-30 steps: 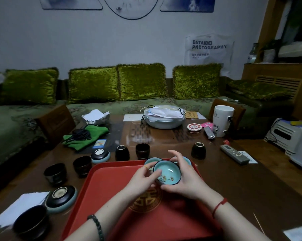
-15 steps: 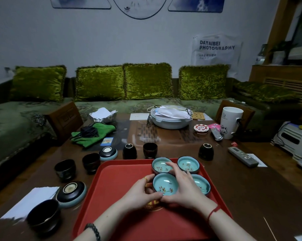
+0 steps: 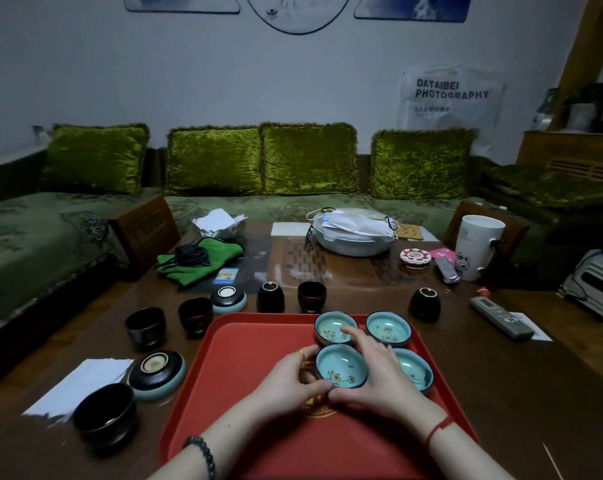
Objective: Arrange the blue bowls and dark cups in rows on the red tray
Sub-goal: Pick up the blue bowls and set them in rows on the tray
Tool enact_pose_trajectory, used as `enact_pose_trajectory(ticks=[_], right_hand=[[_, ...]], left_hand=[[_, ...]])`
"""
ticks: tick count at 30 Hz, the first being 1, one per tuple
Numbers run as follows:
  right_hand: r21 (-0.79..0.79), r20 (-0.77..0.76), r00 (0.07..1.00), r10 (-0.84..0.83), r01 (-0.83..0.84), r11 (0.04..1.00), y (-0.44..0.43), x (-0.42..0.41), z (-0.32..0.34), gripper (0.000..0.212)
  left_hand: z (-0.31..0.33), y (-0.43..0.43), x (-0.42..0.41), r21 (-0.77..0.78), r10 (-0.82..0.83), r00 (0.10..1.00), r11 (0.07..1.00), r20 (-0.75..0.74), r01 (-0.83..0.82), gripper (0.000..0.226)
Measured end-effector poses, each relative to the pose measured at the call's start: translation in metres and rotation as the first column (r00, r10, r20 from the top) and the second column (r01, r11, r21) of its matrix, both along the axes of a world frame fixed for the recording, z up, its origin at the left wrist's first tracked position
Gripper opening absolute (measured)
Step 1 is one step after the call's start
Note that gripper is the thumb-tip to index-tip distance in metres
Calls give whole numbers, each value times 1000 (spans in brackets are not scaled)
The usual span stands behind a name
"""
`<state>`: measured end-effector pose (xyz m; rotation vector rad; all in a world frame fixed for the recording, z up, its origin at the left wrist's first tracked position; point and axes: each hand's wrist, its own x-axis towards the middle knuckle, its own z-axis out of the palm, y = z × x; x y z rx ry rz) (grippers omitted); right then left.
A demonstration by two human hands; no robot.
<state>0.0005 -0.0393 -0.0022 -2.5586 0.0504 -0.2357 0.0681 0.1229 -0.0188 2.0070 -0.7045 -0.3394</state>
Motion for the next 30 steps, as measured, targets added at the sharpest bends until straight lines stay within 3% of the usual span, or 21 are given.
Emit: enact_pose_trajectory(ticks=[8, 16, 24, 30], right_hand=[[59, 178, 974, 143, -156, 986, 25, 13, 21, 86], [92, 202, 935, 290, -313, 945, 92, 46, 25, 84], [137, 151, 904, 400, -420, 897, 159, 81, 16, 82], [87, 69, 898, 436, -440, 894, 198, 102, -1, 78]], left_hand=[[20, 44, 5, -25, 133, 977, 991, 167, -130, 65], [47, 133, 30, -55, 302, 929, 953, 216, -297, 56], [47, 201, 60, 162, 428, 878, 871, 213, -464, 59], [36, 226, 78, 327, 406, 909, 850, 95, -413, 62]])
